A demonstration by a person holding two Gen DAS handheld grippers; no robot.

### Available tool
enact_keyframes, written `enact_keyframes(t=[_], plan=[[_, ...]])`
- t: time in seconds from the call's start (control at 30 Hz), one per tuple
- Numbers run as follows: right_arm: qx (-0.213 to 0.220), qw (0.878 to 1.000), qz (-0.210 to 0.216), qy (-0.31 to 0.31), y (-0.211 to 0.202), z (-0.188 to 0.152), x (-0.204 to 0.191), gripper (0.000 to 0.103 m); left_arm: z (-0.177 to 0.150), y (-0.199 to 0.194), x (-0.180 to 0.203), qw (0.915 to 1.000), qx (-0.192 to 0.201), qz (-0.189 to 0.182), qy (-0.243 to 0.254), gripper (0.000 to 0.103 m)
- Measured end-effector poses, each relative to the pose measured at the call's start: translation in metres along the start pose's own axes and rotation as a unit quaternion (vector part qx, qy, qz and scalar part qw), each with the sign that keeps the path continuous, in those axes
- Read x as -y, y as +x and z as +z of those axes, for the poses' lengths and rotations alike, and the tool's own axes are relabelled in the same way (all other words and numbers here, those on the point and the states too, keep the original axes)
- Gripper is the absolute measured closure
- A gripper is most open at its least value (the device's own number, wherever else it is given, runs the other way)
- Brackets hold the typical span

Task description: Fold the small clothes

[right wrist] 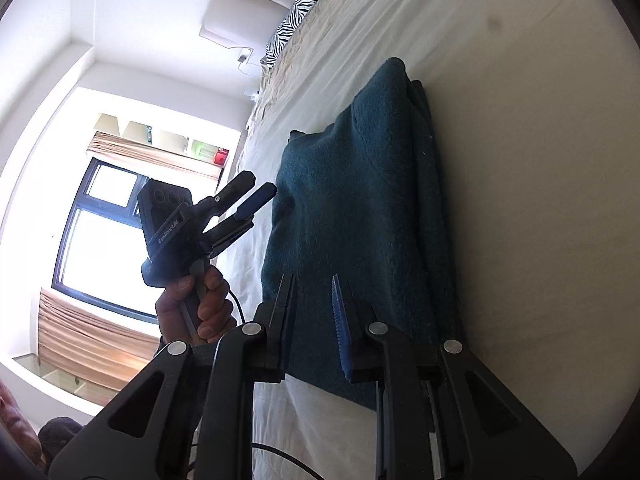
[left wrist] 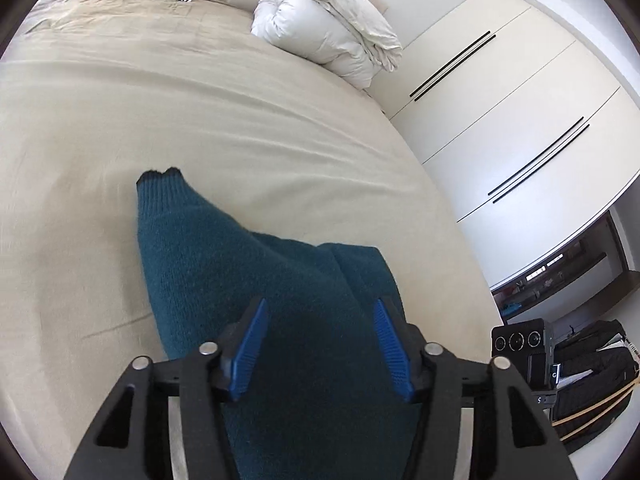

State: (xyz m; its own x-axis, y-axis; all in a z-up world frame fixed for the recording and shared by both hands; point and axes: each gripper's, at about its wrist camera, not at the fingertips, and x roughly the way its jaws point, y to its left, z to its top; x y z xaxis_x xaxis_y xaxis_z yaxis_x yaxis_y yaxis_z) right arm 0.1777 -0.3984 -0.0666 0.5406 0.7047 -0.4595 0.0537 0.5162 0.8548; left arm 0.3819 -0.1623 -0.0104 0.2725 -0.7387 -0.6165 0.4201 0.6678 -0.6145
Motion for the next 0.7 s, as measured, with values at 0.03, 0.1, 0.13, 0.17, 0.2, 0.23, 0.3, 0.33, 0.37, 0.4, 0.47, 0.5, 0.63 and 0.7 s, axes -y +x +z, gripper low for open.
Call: enact_keyframes(t=[0.03,0.1,0.13,0.17,0.2,0.23,0.3,0.33,0.37,0.4,0.47,0.5,0.63,0.7], plan=[[0.002,1.0,0.005,0.003,0.006,0.011,-0.002,0.085,0.006,0.008,0.002,0.9999,-0.011,0.002,0.002,0.04],[0.012,1.0,0.012,0.016,0.018,0.034,0.002,0.085,0.009,0.029,-0.006,0.9993,-0.034,0.015,-0.008,0.04],[0.023,0.999,0.007,0.029,0.022,0.046,0.005,0.085,0.006,0.038,-0.013,0.9986,-0.043,0.026,-0.014,0.043],[0.031,0.999,0.006,0.039,0.028,0.055,0.009,0.085,0.002,0.045,-0.02,0.9984,-0.045,0.029,-0.017,0.049],[0.033,0.998,0.007,0.046,0.034,0.063,0.014,0.083,-0.002,0.047,-0.025,0.9987,-0.037,0.031,-0.014,0.051],[0.031,0.998,-0.003,0.051,0.042,0.069,0.019,0.08,-0.004,0.047,-0.028,0.9989,-0.031,0.035,-0.01,0.057],[0.012,0.997,-0.038,0.062,0.057,0.079,0.035,0.074,-0.005,0.048,-0.031,0.9988,-0.03,0.038,-0.007,0.06],[0.009,0.997,-0.027,0.066,0.061,0.081,0.041,0.074,-0.005,0.048,-0.03,0.9987,-0.032,0.04,-0.002,0.06],[0.012,0.997,-0.019,0.07,0.059,0.084,0.046,0.074,-0.004,0.048,-0.029,0.9986,-0.034,0.041,0.001,0.06],[0.014,0.997,-0.016,0.075,0.056,0.084,0.045,0.074,-0.003,0.046,-0.028,0.9986,-0.034,0.039,0.001,0.06],[0.02,0.998,-0.023,0.063,0.05,0.078,0.035,0.074,-0.002,0.036,-0.024,0.9989,-0.027,0.037,-0.012,0.059],[0.022,0.998,-0.027,0.055,0.045,0.074,0.028,0.072,-0.004,0.027,-0.021,0.9992,-0.021,0.03,-0.018,0.059],[0.007,1.0,-0.009,0.001,0.035,0.048,-0.004,0.05,-0.025,-0.006,-0.006,0.9999,0.009,0.006,-0.002,0.055],[-0.005,1.0,-0.024,-0.014,0.039,0.036,-0.003,0.046,-0.037,0.005,-0.006,0.9996,-0.011,0.025,0.011,0.055]])
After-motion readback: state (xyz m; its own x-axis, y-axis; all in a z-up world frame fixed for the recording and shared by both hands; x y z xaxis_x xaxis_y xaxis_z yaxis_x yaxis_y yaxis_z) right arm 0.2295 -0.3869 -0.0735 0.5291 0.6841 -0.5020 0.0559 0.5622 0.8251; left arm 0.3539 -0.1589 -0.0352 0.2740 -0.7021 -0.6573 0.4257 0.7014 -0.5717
